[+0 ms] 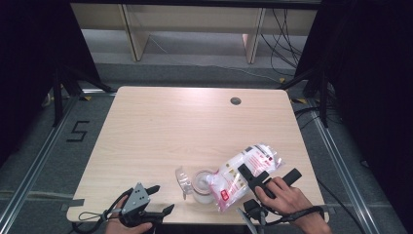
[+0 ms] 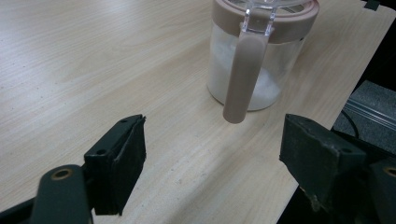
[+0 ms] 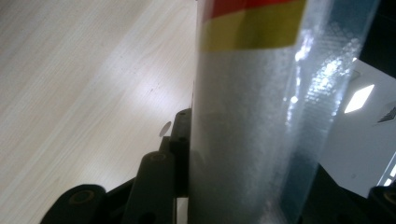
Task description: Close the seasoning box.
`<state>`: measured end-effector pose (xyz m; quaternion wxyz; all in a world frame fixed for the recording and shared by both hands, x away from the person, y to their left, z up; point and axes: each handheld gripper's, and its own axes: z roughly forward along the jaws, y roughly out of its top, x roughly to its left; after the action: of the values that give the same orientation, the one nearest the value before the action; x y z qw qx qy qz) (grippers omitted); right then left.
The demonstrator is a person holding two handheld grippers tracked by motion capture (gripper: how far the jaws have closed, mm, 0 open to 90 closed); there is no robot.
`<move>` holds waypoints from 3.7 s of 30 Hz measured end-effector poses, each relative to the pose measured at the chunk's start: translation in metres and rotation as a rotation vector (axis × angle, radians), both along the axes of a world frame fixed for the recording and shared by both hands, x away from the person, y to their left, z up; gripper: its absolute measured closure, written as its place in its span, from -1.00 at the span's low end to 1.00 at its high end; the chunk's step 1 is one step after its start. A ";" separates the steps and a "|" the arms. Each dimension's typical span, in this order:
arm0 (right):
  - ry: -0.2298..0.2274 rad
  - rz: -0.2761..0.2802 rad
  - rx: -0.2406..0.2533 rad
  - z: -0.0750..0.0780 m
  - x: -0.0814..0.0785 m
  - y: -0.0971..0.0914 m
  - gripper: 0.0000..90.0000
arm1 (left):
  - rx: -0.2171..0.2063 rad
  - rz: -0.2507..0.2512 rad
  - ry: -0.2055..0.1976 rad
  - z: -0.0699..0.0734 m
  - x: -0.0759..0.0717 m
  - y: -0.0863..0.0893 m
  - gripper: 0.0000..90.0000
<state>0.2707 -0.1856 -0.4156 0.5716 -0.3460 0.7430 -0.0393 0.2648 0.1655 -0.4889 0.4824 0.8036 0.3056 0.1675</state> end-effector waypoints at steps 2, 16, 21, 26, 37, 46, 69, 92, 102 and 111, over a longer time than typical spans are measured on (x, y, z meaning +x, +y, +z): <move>0.003 0.000 -0.002 0.000 0.000 0.000 0.52 | 0.014 0.014 0.010 0.001 -0.001 0.001 -0.51; -0.007 0.027 -0.032 0.002 0.001 0.000 0.54 | -0.005 0.000 -0.004 0.000 0.000 0.000 -0.51; -0.005 0.030 -0.047 0.002 0.002 0.000 0.55 | -0.022 0.018 0.014 -0.001 -0.002 -0.001 -0.51; -0.002 0.032 -0.047 0.002 0.001 0.000 0.55 | 0.007 0.000 0.001 0.000 0.000 0.000 -0.51; 0.008 0.002 -0.028 -0.003 0.000 0.001 0.56 | 0.006 0.000 0.003 0.000 0.000 0.000 -0.51; 0.000 0.002 -0.029 -0.002 -0.001 0.001 0.56 | 0.003 -0.002 0.000 0.000 0.000 0.000 -0.51; -0.017 0.047 0.003 -0.003 -0.001 0.002 0.57 | -0.031 0.011 0.019 -0.001 -0.002 -0.002 -0.51; -0.026 0.050 -0.017 -0.003 -0.001 0.003 0.57 | -0.014 -0.001 0.000 0.000 -0.001 -0.001 -0.51; -0.025 0.049 -0.017 -0.003 -0.001 0.002 0.57 | -0.014 -0.001 0.001 0.000 -0.001 -0.001 -0.51; -0.029 0.050 -0.019 -0.003 -0.002 0.002 0.58 | -0.015 0.004 0.000 0.000 -0.001 -0.001 -0.51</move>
<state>0.2692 -0.1834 -0.4184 0.5797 -0.3694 0.7253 -0.0371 0.2639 0.1645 -0.4888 0.4880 0.7994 0.3086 0.1660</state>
